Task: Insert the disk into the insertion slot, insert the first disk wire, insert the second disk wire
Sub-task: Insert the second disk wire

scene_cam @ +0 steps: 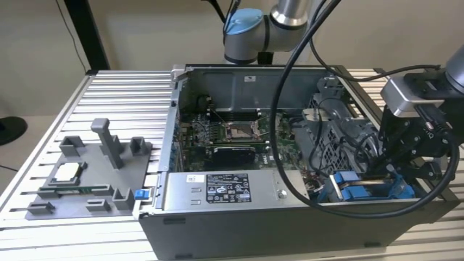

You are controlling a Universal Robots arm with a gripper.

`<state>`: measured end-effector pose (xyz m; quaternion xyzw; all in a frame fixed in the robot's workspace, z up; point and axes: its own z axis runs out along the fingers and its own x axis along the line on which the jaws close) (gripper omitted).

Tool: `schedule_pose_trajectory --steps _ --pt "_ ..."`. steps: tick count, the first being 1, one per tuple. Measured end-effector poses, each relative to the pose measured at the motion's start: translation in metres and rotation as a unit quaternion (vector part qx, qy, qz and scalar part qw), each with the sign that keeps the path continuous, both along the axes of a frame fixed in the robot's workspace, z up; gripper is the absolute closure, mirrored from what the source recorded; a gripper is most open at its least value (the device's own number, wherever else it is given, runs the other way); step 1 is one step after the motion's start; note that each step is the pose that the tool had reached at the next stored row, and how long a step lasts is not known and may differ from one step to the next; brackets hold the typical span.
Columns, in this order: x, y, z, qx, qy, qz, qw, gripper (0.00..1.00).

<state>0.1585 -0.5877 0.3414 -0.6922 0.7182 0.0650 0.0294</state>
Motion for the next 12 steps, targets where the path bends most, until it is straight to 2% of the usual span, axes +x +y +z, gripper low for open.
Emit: schedule_pose_trajectory --steps 12 --pt "0.0001 0.0000 -0.0026 0.0001 -0.0011 -0.001 1.0000 1.00"
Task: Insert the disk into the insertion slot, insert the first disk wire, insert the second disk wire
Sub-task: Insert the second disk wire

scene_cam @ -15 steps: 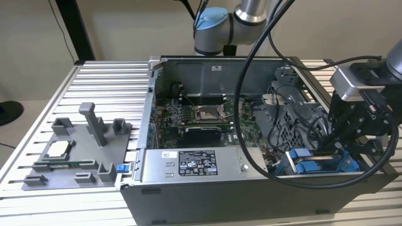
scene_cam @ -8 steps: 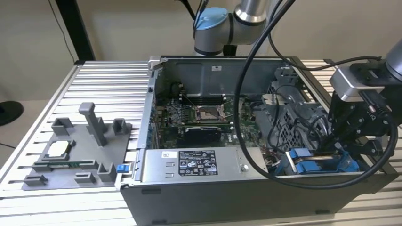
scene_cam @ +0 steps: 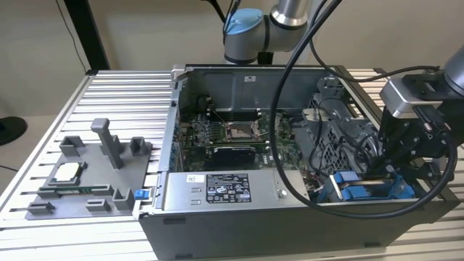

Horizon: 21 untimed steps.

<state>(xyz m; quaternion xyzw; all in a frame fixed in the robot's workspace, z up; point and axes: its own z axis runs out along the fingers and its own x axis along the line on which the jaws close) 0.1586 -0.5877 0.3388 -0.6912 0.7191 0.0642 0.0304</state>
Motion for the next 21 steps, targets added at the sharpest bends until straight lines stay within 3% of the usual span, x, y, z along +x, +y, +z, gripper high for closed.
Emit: schedule_pose_trajectory --steps 6,7,11,17,21 --pt "-0.0001 0.0000 -0.0011 0.0002 0.0000 0.000 1.0000 1.00" --pt "-0.0001 0.0000 -0.0016 0.0011 0.0000 0.000 1.0000 0.00" --pt "-0.0006 -0.0001 -0.0011 0.0050 -0.0002 0.000 1.0000 0.00" --pt "-0.0008 -0.0004 0.0038 0.0214 -0.0002 0.000 0.9998 0.00" --pt "-0.0008 -0.0012 0.0050 0.0269 -0.0003 0.000 0.9996 0.00"
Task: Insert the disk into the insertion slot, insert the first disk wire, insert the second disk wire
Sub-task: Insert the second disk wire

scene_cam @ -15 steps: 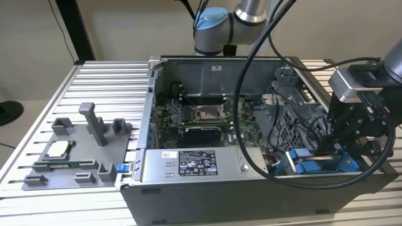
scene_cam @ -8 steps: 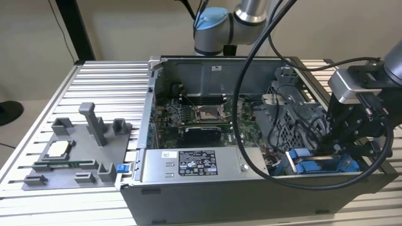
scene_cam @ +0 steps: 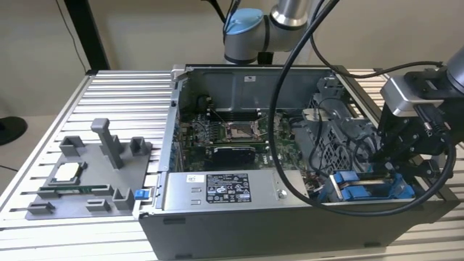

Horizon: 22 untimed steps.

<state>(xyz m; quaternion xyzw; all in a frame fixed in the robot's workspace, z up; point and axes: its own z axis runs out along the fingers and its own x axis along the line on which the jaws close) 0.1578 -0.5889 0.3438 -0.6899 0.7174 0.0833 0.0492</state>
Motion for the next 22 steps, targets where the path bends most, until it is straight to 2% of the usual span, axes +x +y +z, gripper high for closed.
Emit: schedule_pose_trajectory --steps 1,4,10,14,19,20,22 --pt "0.000 0.0000 0.0017 0.0028 0.0000 0.000 1.0000 0.00" --pt "0.000 0.0000 0.0091 0.0064 0.0000 0.000 1.0000 0.00" --pt "0.000 -0.0001 0.0280 0.0090 -0.0001 0.000 1.0000 0.00" --pt "0.000 0.0000 0.0319 0.0141 -0.0029 0.000 0.9999 0.00" --pt "-0.005 0.0000 0.0387 0.0209 -0.0043 -0.001 0.9998 0.00" --pt "-0.007 -0.0001 0.0386 0.0210 -0.0056 -0.001 0.9998 0.00" --pt "-0.011 0.0000 0.0382 0.0209 -0.0132 0.000 0.9997 0.00"
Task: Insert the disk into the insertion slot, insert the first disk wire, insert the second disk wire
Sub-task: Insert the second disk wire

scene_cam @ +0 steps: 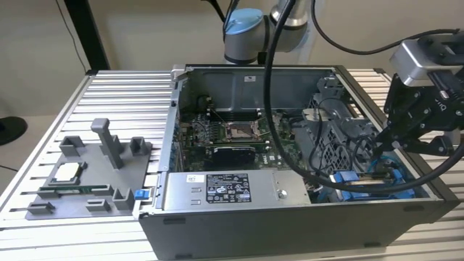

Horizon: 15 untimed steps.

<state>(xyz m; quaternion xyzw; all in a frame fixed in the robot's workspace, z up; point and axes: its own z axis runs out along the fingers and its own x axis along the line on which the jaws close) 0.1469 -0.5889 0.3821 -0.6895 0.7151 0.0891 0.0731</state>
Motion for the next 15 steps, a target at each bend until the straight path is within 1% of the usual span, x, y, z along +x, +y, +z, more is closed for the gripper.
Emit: schedule_pose_trajectory --steps 2,5,6,7,9,15 --pt "-0.003 0.0000 -0.0011 -0.0001 -0.0103 0.000 0.9999 0.00" --pt "-0.008 0.0000 -0.0033 0.0000 -0.0267 0.000 0.9996 0.00" --pt "-0.010 0.0000 -0.0042 0.0000 -0.0308 0.000 0.9995 0.00" --pt "-0.011 0.0000 -0.0047 0.0000 -0.0332 0.000 0.9994 0.00" --pt "-0.012 -0.0003 -0.0047 0.0000 -0.0340 0.000 0.9994 0.00" --pt "-0.012 -0.0031 -0.0046 0.0000 -0.0344 0.000 0.9994 0.00"
